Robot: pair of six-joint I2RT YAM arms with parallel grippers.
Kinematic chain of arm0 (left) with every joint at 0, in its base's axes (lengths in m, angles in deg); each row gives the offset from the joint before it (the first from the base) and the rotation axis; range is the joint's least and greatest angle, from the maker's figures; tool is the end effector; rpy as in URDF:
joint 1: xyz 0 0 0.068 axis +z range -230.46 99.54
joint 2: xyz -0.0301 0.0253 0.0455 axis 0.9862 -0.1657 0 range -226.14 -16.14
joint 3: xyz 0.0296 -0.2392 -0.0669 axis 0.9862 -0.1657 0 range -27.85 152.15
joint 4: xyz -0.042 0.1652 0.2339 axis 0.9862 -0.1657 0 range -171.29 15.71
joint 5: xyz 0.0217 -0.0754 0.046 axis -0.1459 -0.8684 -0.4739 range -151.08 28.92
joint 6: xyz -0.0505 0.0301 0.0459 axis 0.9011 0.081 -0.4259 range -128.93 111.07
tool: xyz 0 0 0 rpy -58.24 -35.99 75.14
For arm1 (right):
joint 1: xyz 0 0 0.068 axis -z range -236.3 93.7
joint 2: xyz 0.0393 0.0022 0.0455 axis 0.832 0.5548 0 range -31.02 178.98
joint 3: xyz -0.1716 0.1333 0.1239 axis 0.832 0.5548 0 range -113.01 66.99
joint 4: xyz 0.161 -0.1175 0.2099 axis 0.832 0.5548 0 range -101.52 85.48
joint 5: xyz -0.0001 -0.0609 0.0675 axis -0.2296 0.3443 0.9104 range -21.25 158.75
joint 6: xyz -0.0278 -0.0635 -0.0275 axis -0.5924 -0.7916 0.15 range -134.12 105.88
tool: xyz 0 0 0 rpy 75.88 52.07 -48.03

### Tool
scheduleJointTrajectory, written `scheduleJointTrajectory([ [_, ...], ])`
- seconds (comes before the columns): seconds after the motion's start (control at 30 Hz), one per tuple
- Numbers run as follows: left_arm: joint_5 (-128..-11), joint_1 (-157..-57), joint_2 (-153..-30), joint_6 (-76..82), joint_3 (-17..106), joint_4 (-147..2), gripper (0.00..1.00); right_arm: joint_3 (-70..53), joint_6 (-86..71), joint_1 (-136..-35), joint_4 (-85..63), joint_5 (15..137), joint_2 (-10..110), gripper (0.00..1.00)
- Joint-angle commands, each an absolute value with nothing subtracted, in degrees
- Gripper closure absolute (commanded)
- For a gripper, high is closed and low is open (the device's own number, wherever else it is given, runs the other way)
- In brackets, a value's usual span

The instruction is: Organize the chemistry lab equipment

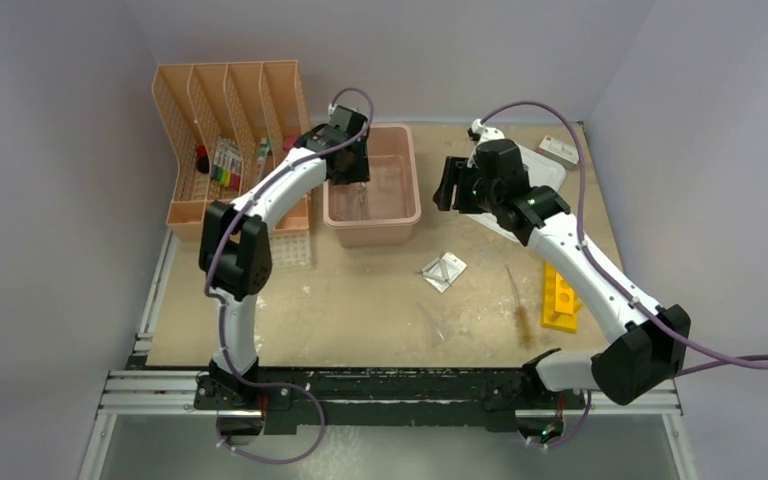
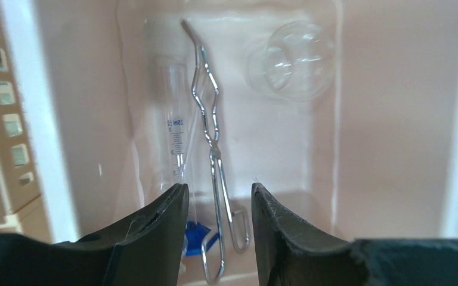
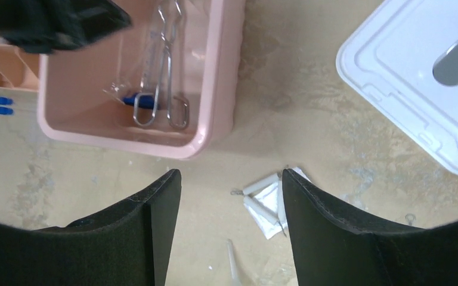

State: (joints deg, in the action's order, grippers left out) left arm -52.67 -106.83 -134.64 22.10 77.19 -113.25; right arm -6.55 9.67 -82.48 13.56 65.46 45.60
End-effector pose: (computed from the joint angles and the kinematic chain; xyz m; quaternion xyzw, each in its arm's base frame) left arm 0.4508 -0.2134 0.2115 -0.0619 0.9424 -0.0934 0.3151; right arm 0.3266 0.1565 0.3281 -0.0031 0.8577 0.1946 0.4759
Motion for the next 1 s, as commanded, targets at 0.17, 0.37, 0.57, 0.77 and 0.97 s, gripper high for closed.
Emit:
scheduleJointTrajectory([
  [0.17, -56.8, -106.6, -116.7, 18.5, 73.8, -108.1, 0.55, -3.4, 16.8, -82.3, 19.2, 58.0, 52.0, 0.35],
  [0.37, -62.9, -106.6, -107.9, 15.4, 70.1, -105.1, 0.55, -0.2, 19.6, -83.1, 21.0, 59.8, 55.9, 0.49],
  [0.57, -67.9, -106.6, -99.3, 14.9, 61.5, -96.8, 0.54, 6.2, 21.0, -84.6, 16.7, 60.4, 57.4, 0.62],
  [0.77, -66.8, -106.6, -95.2, 15.3, 57.0, -93.6, 0.53, 5.1, 20.2, -85.0, 14.9, 60.5, 62.2, 0.63],
  [0.97, -65.8, -106.6, -94.4, 14.7, 56.6, -94.6, 0.52, 2.2, 19.7, -85.0, 14.7, 61.1, 67.3, 0.63],
])
